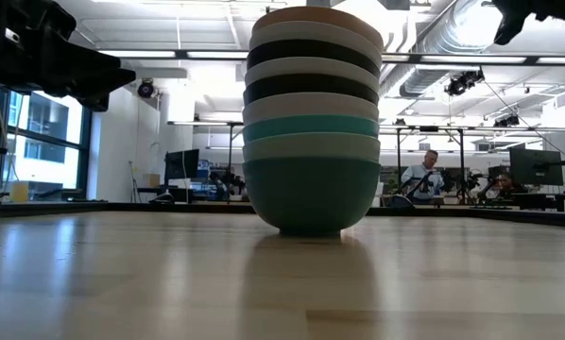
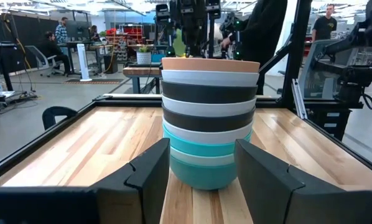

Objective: Nest bowls inside each other
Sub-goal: Return to Home Position

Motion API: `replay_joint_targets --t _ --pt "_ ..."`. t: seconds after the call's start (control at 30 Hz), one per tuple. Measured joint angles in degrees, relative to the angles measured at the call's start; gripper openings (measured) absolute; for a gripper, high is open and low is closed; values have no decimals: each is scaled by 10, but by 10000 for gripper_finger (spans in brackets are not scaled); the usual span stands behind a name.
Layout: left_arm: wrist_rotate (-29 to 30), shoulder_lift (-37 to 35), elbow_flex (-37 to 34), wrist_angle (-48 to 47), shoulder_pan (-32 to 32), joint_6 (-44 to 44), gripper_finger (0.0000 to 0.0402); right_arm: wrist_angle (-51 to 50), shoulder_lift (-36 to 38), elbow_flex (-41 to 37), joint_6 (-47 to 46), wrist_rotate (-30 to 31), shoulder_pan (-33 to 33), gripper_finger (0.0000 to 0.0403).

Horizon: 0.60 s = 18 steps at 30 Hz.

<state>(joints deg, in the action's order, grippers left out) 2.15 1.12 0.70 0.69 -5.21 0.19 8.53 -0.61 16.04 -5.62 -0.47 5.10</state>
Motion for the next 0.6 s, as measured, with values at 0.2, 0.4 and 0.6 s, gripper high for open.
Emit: replay_joint_targets --t 0.2,0.4,0.6 --pt "0 0 0 0 0 0 168 69 3 -46 -15 -5 0 126" --pt "0 0 0 0 0 0 168 126 4 -85 -30 -5 0 126" --pt "0 0 0 0 0 0 168 130 3 -96 -35 -5 0 126"
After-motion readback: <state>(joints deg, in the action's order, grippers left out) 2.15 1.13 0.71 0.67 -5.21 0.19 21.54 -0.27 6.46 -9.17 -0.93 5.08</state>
